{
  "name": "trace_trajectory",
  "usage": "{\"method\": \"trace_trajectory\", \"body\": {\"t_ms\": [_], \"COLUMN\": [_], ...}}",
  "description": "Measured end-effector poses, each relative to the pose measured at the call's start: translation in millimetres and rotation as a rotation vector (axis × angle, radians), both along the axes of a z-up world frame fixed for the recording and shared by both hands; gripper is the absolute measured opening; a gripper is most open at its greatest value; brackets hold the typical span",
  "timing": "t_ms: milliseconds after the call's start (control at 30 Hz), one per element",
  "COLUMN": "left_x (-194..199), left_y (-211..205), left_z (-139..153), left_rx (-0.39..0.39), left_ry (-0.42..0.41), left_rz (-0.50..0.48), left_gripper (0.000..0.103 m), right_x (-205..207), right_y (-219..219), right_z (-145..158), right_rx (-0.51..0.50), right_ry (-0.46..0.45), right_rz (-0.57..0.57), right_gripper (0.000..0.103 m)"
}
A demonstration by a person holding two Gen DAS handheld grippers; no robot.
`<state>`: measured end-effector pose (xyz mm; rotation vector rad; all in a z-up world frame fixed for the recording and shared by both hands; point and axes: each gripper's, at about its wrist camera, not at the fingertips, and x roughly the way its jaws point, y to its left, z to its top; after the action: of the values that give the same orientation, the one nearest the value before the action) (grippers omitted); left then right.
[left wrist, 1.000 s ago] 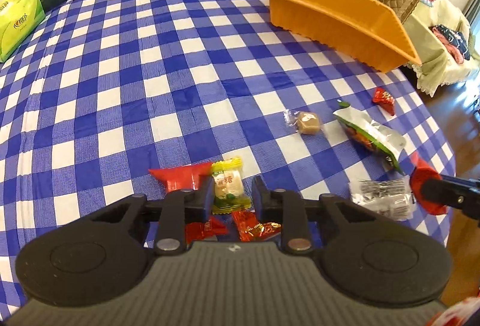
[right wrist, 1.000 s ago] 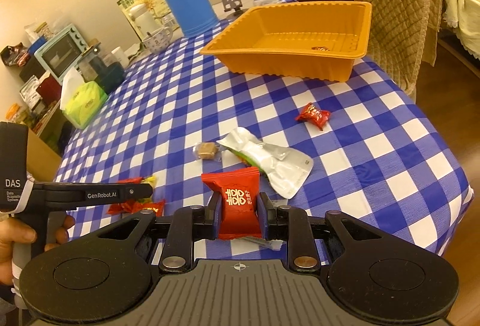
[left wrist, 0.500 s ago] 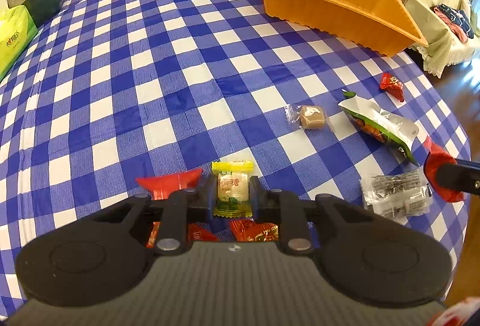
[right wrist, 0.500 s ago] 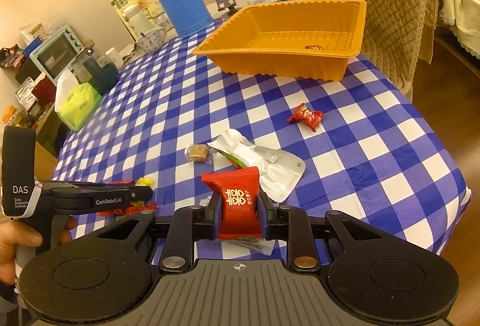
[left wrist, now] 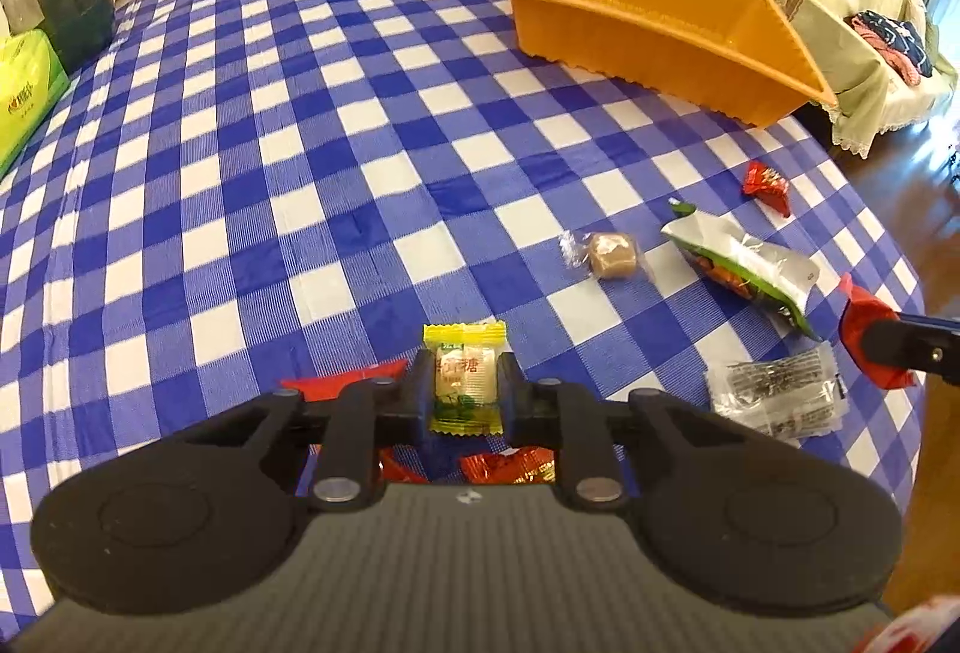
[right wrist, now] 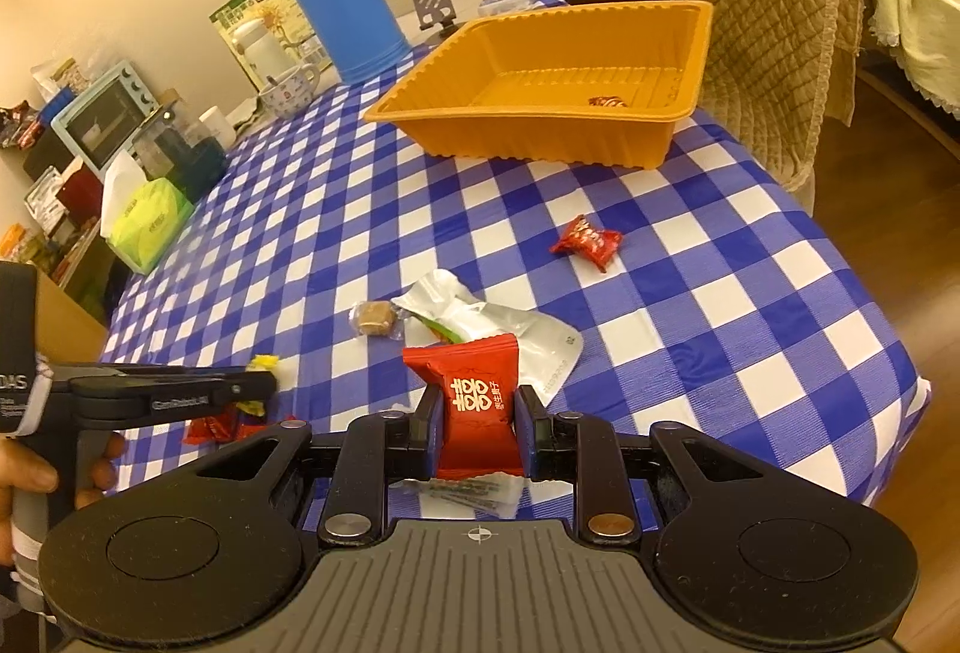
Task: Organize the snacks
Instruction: 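Carry both packets over the orange tray and open both grippers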
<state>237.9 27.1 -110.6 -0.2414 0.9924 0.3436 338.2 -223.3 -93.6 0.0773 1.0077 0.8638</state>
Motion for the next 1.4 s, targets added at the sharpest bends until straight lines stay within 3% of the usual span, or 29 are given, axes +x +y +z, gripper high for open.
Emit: {"method": "trace_trajectory", "body": {"t_ms": [367,733,1100,1400], "left_x": [16.6,83.7,178.3,247.4], "left_y": [4.1,21.6,33.6,38.2], "left_z": [27.4,48.1,75.3,62.6], "left_rx": [0.027,0.081,0.095,0.074], "left_ry": [-0.059,-0.106,-0.166,-0.133], "left_rz": [-0.080,-0.174,-0.258,-0.288], "left_gripper": [0.019,0.019,0.019,0.019], "right_x": [26.9,79.9,154.8,199.3], "right_y": [-19.5,-24.1,22.0,78.4], "right_z": [1.5,20.9,47.9,30.3], "right_rx": [-0.016,0.025,0.122,0.119], "right_ry": [-0.024,-0.071,-0.097,-0.049], "right_rz": [-0.057,-0.105,-0.129,-0.128], "right_gripper": [0.025,0.025,0.025,0.025]}}
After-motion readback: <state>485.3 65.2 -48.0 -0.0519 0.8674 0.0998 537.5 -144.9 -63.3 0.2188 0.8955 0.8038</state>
